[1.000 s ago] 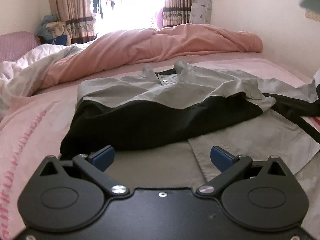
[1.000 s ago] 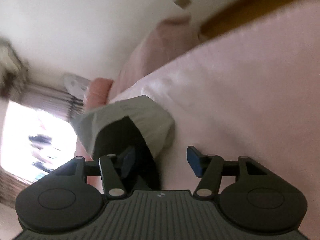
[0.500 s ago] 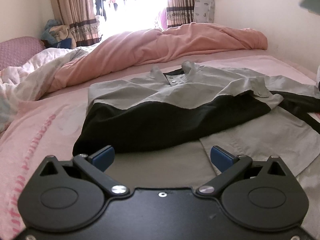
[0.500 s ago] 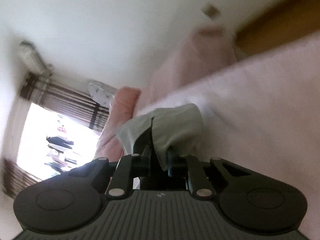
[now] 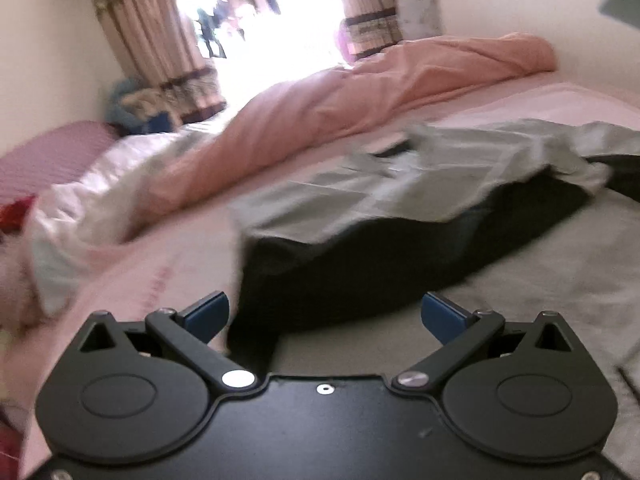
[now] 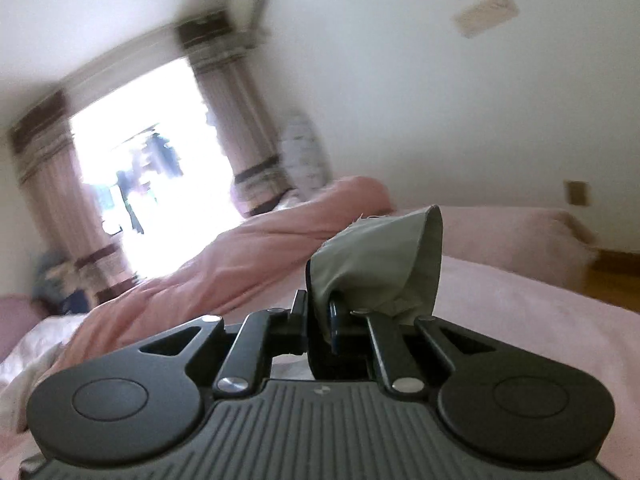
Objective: Fold large clothes
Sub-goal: 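Carry the held sleeve across the coat body with the right gripper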
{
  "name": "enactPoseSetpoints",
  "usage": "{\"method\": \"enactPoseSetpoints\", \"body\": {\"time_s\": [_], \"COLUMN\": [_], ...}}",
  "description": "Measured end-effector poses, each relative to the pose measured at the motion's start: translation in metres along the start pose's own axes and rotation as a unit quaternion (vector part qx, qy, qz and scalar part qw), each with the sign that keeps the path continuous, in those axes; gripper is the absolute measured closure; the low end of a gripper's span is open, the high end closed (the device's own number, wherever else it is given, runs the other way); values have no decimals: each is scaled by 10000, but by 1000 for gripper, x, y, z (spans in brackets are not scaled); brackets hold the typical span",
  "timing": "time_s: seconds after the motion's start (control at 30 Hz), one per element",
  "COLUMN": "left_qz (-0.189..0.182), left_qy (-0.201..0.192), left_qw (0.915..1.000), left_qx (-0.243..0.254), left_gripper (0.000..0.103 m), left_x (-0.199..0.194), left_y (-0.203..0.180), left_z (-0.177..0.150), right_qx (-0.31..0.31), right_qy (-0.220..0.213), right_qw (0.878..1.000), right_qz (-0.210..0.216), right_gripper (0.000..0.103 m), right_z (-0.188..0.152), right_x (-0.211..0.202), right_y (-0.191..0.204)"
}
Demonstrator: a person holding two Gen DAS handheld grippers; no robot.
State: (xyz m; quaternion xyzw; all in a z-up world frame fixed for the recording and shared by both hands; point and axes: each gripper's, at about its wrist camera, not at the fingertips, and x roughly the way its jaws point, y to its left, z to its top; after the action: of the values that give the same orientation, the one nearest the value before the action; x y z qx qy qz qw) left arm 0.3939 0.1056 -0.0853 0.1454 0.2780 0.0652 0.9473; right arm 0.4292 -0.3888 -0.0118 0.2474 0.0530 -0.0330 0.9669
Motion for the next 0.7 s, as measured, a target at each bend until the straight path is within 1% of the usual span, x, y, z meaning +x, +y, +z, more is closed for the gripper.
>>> {"method": "enactPoseSetpoints", "body": {"time_s": [0.07,0.13,0.17,0.23,0.27,0.3,0.33,0.4,0.43,0.53,0.6,0.63,0.7], "left_qz": [-31,-56,-34,56,37,-59,-160,-231,-230,-166,-158,-159,-82], "left_qy": [23,17,8,129,168,196,213,279,310,360,457,474,528], "left_qw": [9998,9991,9988,9971,9962,9953,9946,9933,9931,9938,9929,9920,9901], "left_qx": [-201,-416,-498,-745,-849,-943,-1004,-1099,-1111,-1038,-1089,-1157,-1301], "left_gripper": [0,0,0,0,0,0,0,0,0,0,0,0,0], "left_x": [5,12,16,24,27,29,31,33,34,37,40,39,43], "left_y": [18,32,37,44,47,49,51,52,52,55,61,65,75], "left_z": [6,9,9,9,10,9,9,8,7,2,-1,-3,-5], "right_qx": [-194,-464,-607,-903,-988,-997,-981,-931,-919,-993,-1041,-1061,-1112], "right_qy": [247,556,667,839,961,1123,1250,1410,1447,1556,1619,1628,1622], "right_qw": [9995,9974,9958,9917,9895,9872,9854,9833,9829,9792,9769,9760,9750], "right_qz": [34,47,161,371,432,529,608,675,672,844,928,986,1031], "right_gripper": [93,93,93,93,93,93,93,93,93,93,93,94,94], "right_z": [-3,-14,-20,-36,-43,-51,-56,-69,-74,-92,-105,-111,-117], "right_x": [10,13,16,13,12,11,11,11,13,18,22,22,28], "right_y": [41,88,107,151,170,190,204,231,244,281,292,305,312]}}
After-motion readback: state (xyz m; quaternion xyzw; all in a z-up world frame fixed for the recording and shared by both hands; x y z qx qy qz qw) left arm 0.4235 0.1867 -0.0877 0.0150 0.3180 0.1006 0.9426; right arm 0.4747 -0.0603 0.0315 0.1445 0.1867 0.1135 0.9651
